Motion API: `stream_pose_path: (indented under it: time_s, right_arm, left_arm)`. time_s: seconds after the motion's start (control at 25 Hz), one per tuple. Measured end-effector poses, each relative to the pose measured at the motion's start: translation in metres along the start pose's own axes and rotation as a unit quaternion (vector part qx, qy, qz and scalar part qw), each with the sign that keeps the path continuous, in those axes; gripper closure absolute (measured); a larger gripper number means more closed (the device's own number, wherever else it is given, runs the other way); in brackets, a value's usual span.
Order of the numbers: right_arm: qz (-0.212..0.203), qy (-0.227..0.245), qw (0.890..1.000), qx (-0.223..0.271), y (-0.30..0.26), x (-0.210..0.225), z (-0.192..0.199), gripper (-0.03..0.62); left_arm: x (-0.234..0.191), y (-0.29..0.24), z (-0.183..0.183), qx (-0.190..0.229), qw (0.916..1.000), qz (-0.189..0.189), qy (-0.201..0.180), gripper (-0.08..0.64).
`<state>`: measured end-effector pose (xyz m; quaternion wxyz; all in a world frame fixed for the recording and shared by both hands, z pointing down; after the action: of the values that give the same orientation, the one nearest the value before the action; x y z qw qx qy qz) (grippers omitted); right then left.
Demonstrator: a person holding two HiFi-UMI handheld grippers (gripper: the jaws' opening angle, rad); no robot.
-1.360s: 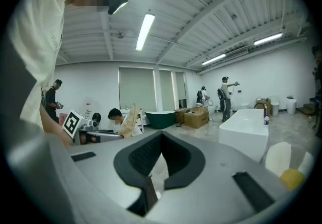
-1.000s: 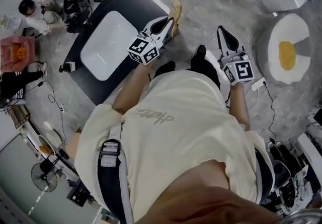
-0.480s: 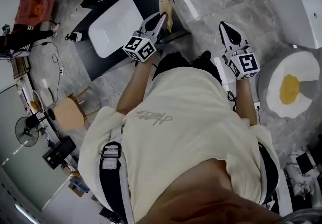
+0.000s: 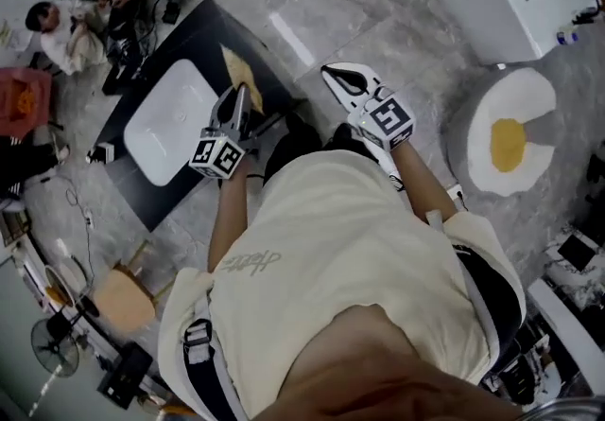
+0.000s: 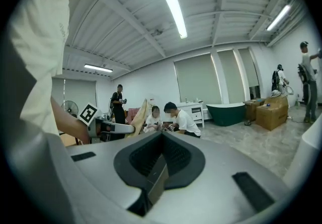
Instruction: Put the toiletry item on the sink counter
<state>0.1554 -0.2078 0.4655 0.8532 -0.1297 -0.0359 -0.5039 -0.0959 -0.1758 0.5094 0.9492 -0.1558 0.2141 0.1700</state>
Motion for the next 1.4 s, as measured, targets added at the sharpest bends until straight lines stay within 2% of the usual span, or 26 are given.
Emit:
stream_pose_path:
  time_s: [0.12,0.24,0.44,0.64,0.88,1.08,1.24,1.4]
  right_arm:
    - [-0.004,0.022,1.0,-0.016,0.0,0.014,-0.02,0.598]
    - [0.014,0.032,0.999,-0.021,-0.005,0.03,-0.033,0.598]
    - [0.011,0.033,0.999,-0.029,-0.049,0.023,-0.037,0.598]
    - [-0.012,0.038,0.998,-0.039,-0.099,0.029,-0.044,0.598]
    - [-0.037,0.037,0.997,-0.058,-0.133,0.039,-0.038,0.598]
    - [-0.084,0.018,0.994,-0.065,-0.157,0.06,-0.031,0.598]
    - [-0.109,0.007,0.992,-0.063,-0.166,0.089,-0.031,0.598]
    - [-0.121,-0.014,0.99,-0.07,-0.162,0.117,-0.018,0.598]
  left_arm:
    - [0.0,-0.027,-0.002,0.006,0.9999,0.015,0.006,0.532]
    - [-0.003,-0.057,-0.005,0.002,0.9994,0.032,0.014,0.532]
    - [-0.026,-0.066,-0.015,-0.004,0.9989,0.041,0.024,0.532]
    - [-0.066,-0.069,-0.012,-0.02,0.9983,-0.006,0.054,0.532]
    - [-0.096,-0.073,0.009,-0.054,0.9919,-0.056,0.1,0.532]
    - [-0.109,-0.085,0.028,-0.077,0.9799,-0.096,0.158,0.532]
    - [-0.113,-0.111,0.044,-0.097,0.9713,-0.124,0.178,0.532]
    - [-0.121,-0.129,0.069,-0.137,0.9539,-0.181,0.196,0.531]
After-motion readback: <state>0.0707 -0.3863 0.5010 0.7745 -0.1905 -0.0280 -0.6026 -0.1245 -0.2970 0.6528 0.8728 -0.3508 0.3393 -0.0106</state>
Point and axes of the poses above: the fingertips, and each gripper's own axes: y backward along the fingers, x to its right, z out of its underside, the point moved 6 cm from there along y, backward along the fingers, and after that the axes turned 5 degrees about -z, right-handed, at the moved point
